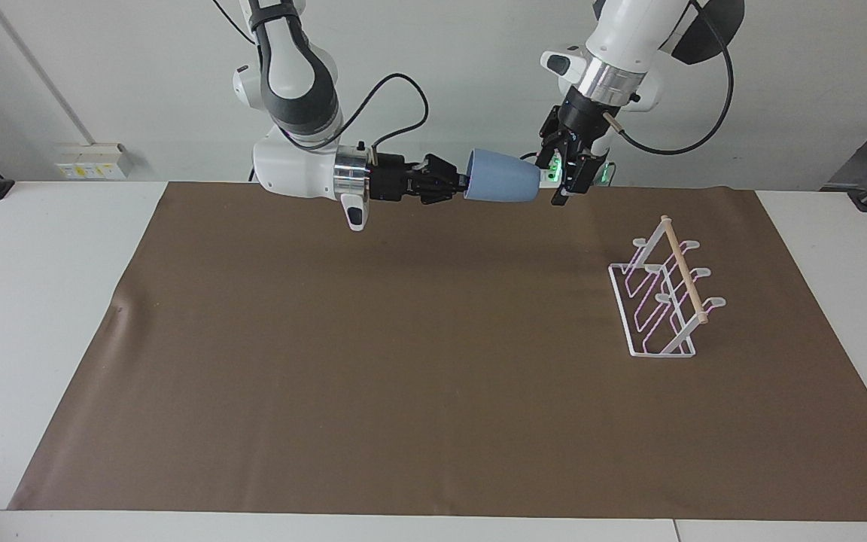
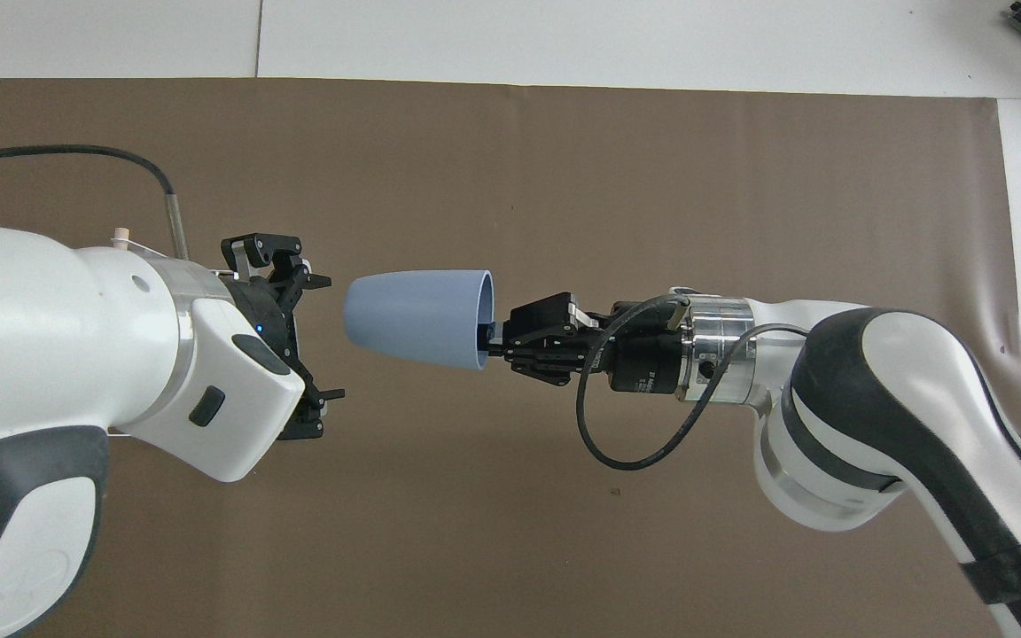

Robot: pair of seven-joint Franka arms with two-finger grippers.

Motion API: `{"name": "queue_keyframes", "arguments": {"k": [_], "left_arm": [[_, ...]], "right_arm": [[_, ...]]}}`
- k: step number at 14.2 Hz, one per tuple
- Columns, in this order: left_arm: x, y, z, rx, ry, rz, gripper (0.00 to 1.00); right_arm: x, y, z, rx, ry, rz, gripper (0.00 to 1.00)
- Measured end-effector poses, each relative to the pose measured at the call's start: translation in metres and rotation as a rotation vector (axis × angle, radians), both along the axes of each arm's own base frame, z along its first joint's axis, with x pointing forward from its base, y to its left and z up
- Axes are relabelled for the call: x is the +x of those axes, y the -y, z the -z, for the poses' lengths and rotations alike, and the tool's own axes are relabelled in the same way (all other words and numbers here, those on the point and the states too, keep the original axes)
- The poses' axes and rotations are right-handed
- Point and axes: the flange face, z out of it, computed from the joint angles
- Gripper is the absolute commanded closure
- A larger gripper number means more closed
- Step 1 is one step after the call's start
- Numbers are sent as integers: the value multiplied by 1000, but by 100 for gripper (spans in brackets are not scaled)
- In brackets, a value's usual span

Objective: Hang cup on cup holder
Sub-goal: 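Hold the cup with the right gripper while the left gripper grasps its base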

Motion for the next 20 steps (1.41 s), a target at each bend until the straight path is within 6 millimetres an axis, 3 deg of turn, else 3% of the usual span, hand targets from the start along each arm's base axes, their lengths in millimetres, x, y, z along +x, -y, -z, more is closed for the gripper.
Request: {"name": "queue_keyframes", "arguments": {"k": [7,15,16,17,18,20], "left_arm": [[3,8,-8,-85,27,-16,0],[-5,46,-4,-128,36,-71,0],[-5,47,-4,-130,38,-72,25],[-5,48,-4,-132,40,-74,89],[-4,48,-5,-139,46,-85,100],[-4,48,-5,-140,39,-104,100]], "right_arm": [[-1,0,1,-2,-2,2,100],[-1,0,2,-5,-2,6,100],[-1,0,2,-5,-3,5,100],[-1,0,2,-5,-3,5,100],[-2,0,2,-6,-4,5,100],[-2,3,4,-7,-7,9,100]]}}
